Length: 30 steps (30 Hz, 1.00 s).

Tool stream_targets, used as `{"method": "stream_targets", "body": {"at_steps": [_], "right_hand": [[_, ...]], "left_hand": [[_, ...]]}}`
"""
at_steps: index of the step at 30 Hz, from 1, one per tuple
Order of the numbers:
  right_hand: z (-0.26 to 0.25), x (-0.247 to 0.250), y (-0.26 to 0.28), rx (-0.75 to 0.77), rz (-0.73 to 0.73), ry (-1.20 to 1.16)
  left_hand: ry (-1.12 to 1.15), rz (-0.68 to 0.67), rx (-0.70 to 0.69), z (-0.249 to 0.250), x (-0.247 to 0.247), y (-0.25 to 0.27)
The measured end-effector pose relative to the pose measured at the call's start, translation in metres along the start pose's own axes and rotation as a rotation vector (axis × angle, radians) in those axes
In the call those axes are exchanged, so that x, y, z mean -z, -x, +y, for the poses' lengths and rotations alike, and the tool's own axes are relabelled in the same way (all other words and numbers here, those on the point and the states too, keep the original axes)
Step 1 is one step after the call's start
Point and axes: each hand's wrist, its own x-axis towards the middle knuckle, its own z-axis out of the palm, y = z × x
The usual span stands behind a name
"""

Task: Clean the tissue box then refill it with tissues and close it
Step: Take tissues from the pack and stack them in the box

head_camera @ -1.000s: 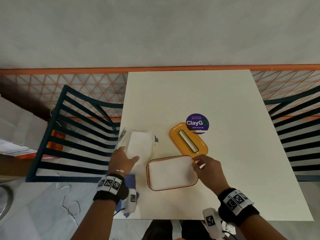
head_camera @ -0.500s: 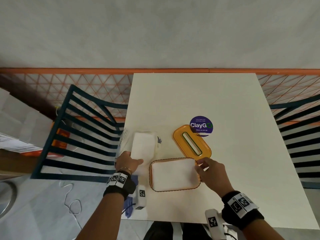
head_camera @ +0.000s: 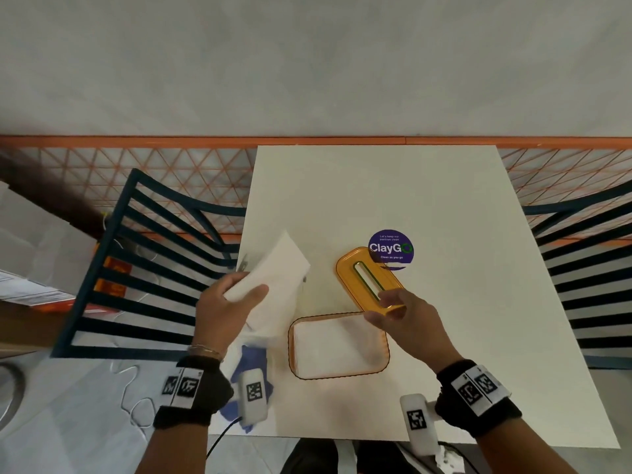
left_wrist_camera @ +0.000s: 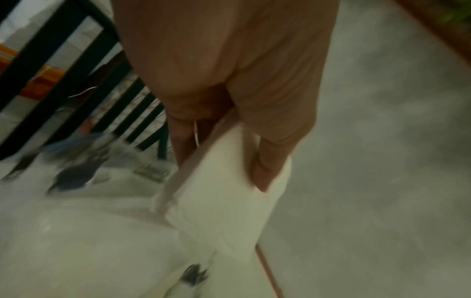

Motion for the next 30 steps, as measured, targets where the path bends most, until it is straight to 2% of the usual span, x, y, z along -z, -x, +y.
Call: {"method": "stream_targets", "body": {"at_steps": [4,8,10,13,15,17,19,21,23,25,28,30], "right_hand": [[-0.03,0.007,0.006,0.082,-0.323,-0.394],[-0.037,0.001,0.009,0.09,-0.609,-0.572],[-0.031,-0.001,0.014,0.08,-0.701,-0.66],[-0.021,0.001,0.021,-0.013,-0.774,-0.776],[-0.016,0.006,0.025,0.061,-0.787,-0.71],[-0.013,0.012,0.03,0.083,-0.751,-0.604],[-0.014,0.015,0.032,0.08,-0.635,-0.482],[-0.018,0.014,0.03,0.118,-0.439,-0.356],[-0.018,0.012,0.025,0.16,-0.179,-0.221],[-0.017,0.012,0.02,0.287,0.017,-0.113],[-0.018,0.011,0.018,0.473,0.142,-0.037],[-0.021,0.014,0.019,0.497,0.117,-0.03]], "left_hand": [[0.196,-0.235,0.018,0.027,0.011,0.026],[0.412,-0.364,0.172,0.024,-0.011,0.041],[0.535,-0.412,0.251,0.019,-0.026,0.048],[0.658,-0.429,0.353,0.013,-0.043,0.054],[0.695,-0.434,0.398,0.008,-0.051,0.054],[0.709,-0.449,0.43,0.004,-0.055,0.054],[0.685,-0.433,0.473,0.003,-0.057,0.053],[0.619,-0.384,0.505,0.004,-0.058,0.053],[0.555,-0.35,0.516,0.007,-0.058,0.053],[0.51,-0.35,0.541,0.007,-0.057,0.052],[0.443,-0.41,0.595,0.005,-0.055,0.049],[0.407,-0.489,0.644,0.005,-0.054,0.049]]}}
